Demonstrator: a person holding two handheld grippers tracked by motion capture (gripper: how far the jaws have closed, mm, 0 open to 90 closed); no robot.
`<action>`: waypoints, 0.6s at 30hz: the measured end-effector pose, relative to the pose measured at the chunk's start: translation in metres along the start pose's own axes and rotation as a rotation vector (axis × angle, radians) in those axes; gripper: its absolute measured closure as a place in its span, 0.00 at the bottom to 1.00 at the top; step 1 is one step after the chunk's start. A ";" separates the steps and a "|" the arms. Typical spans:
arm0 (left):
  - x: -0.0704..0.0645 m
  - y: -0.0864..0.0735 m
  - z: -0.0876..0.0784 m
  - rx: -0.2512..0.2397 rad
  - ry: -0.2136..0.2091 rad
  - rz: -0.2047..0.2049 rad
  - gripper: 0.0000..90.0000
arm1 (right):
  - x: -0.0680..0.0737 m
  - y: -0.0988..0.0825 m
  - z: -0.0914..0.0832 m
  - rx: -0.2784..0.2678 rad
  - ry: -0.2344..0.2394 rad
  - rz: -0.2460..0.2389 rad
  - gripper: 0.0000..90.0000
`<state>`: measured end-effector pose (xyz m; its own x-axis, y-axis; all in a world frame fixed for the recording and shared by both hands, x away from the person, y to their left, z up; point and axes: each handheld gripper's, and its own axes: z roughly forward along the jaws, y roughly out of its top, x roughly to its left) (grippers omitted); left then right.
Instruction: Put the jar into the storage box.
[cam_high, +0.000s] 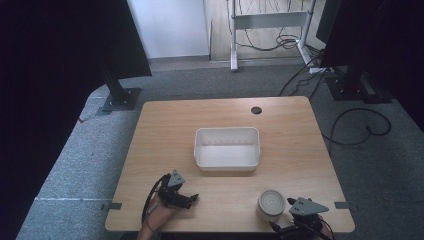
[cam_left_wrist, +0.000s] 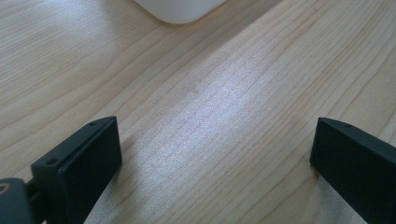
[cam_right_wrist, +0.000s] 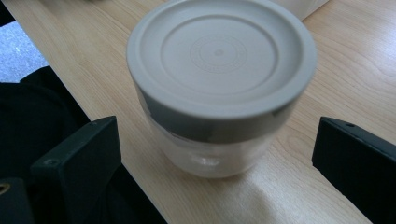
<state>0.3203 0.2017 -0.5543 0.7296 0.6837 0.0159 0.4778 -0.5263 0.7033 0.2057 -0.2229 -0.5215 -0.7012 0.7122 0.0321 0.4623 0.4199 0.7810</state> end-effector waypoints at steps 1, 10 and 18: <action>0.000 0.000 0.000 0.000 0.000 0.000 0.02 | 0.000 0.000 0.001 -0.001 0.002 -0.001 0.01; 0.000 0.000 0.000 0.000 0.000 0.000 0.02 | 0.002 0.004 0.012 -0.003 0.004 -0.004 0.02; 0.000 0.000 0.000 0.000 0.000 0.000 0.02 | 0.004 0.007 0.020 0.006 -0.008 -0.013 0.03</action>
<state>0.3203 0.2017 -0.5543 0.7294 0.6839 0.0161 0.4779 -0.5263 0.7033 0.2173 -0.2061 -0.5286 -0.7027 0.7113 0.0170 0.4567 0.4325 0.7774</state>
